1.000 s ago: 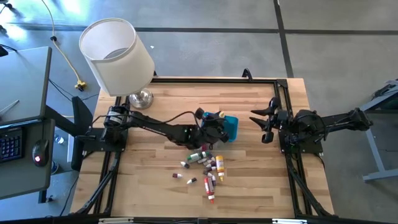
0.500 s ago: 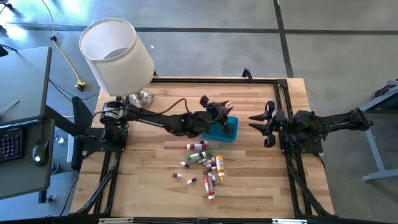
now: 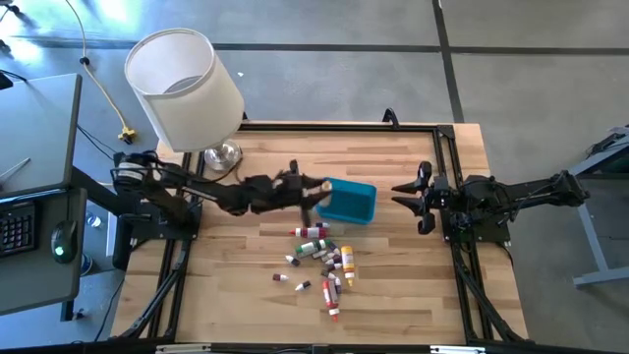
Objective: Pick & Place food coloring
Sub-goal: Put the left large yellow food coloring bottle into the bin
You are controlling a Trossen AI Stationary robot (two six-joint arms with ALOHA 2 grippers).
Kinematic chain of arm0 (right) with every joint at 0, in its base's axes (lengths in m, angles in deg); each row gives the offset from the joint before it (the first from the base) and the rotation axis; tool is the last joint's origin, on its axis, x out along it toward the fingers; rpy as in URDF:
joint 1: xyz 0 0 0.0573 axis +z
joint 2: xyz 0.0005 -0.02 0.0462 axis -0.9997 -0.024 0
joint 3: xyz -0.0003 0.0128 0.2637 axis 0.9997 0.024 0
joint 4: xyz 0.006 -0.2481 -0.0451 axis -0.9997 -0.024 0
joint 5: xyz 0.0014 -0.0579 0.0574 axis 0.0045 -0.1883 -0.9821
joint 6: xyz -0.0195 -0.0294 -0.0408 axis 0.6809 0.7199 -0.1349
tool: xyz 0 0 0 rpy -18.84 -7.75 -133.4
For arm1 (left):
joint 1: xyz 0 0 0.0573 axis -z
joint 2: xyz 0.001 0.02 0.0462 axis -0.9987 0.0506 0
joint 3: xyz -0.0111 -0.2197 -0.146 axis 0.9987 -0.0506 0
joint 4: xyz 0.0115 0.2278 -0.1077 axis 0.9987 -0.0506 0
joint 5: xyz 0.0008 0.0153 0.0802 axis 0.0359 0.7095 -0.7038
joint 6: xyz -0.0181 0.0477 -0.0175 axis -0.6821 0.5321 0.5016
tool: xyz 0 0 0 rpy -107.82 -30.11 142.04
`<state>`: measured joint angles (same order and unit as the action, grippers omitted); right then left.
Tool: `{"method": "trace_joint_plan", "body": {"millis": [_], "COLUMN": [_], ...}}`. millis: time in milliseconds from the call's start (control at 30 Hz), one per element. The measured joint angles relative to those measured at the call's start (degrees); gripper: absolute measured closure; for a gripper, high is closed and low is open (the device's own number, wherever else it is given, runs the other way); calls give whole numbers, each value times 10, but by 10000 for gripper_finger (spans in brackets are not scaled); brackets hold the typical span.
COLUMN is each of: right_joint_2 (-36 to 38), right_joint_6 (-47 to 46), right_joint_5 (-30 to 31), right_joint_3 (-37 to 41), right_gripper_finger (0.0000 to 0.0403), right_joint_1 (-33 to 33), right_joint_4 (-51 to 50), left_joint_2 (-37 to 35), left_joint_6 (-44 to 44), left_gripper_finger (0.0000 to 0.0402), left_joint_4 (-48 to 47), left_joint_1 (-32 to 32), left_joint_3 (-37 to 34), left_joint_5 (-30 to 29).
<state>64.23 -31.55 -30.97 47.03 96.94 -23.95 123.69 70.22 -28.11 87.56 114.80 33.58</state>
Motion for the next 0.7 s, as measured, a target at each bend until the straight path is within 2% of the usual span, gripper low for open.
{"method": "trace_joint_plan", "body": {"millis": [67, 167, 333, 533, 700], "right_joint_2": [0, -2, -4, -4, -3], "right_joint_6": [4, 26, 86, 134, 154], "right_joint_5": [0, 1, 2, 0, 0], "right_joint_3": [0, 0, 0, 0, 0], "right_gripper_finger": [279, 279, 279, 279, 279], "right_joint_1": [0, 0, 0, 0, 0], "right_joint_4": [11, 28, 53, 69, 73], "left_joint_2": [19, 54, 123, 204, 235], "left_joint_6": [-24, -62, -49, -42, -21], "left_gripper_finger": [293, 292, 292, 292, 293], "left_joint_4": [50, 48, 79, 136, 190], "left_joint_1": [-15, -25, -13, -1, 8], "left_joint_3": [-17, -22, -3, 16, 7], "left_joint_5": [28, 11, 0, -36, -100]}}
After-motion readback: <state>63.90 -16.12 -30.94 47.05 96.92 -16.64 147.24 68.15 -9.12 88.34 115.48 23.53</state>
